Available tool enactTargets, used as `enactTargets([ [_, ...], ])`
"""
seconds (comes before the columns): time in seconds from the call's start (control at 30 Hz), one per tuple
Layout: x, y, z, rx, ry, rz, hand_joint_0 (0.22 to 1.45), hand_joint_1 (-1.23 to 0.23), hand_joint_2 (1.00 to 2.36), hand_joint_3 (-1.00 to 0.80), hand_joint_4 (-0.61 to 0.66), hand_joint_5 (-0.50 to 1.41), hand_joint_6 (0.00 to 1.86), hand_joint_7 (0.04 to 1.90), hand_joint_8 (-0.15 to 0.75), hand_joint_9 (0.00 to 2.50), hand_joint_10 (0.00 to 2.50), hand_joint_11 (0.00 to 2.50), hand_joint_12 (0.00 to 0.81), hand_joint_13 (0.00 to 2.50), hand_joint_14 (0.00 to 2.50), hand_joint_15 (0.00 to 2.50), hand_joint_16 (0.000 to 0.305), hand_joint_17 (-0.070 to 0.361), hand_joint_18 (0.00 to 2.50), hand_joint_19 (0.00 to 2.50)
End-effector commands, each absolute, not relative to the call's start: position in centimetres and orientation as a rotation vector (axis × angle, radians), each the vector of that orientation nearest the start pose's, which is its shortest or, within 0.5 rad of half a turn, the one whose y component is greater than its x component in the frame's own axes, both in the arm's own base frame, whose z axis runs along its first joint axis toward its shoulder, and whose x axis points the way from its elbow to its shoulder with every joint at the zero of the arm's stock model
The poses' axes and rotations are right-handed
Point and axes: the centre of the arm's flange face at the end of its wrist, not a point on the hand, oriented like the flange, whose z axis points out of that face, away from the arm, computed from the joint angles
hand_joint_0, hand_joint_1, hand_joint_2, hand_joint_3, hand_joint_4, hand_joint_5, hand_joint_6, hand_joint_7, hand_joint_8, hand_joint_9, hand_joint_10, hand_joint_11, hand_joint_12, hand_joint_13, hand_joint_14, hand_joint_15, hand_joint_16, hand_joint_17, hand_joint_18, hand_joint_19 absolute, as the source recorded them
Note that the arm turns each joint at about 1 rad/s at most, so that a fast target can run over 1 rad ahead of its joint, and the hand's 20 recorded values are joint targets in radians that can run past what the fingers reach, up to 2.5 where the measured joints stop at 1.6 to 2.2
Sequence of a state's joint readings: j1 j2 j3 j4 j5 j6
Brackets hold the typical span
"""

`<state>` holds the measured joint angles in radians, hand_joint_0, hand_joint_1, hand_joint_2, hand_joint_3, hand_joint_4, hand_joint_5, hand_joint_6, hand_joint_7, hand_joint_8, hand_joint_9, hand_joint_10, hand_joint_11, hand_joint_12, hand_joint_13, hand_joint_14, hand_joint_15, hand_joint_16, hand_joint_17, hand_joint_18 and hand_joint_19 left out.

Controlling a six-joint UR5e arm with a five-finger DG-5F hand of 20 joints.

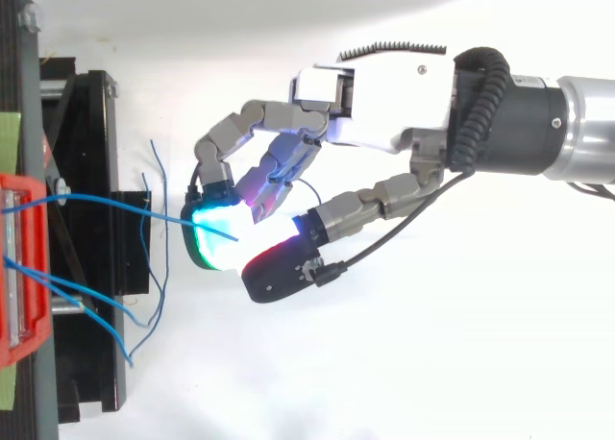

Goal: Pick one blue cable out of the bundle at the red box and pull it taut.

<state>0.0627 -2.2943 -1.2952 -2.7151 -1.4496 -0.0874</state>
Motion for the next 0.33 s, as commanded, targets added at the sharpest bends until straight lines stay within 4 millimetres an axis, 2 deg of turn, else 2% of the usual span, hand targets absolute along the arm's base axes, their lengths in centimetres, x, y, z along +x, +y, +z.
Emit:
enactTargets([
  [0.0, 73.94, -9.91, 20.92, 1.187, 1.225, 1.09, 0.48, -0.87, 1.76, -0.08, -0.37, -0.04, 0.9, 1.15, 0.343, 0.96, 0.0, 0.61, 0.453, 0.95, 0.01, 0.46, 0.061, 0.138, 0.8, 0.33],
  [0.3, 73.9, -9.91, 20.85, 1.188, 1.227, 1.089, 0.48, -0.87, 1.76, -0.09, -0.36, -0.04, 0.9, 1.14, 0.364, 1.05, 0.0, 0.7, 0.451, 0.94, 0.01, 0.47, 0.062, 0.139, 0.79, 0.33],
])
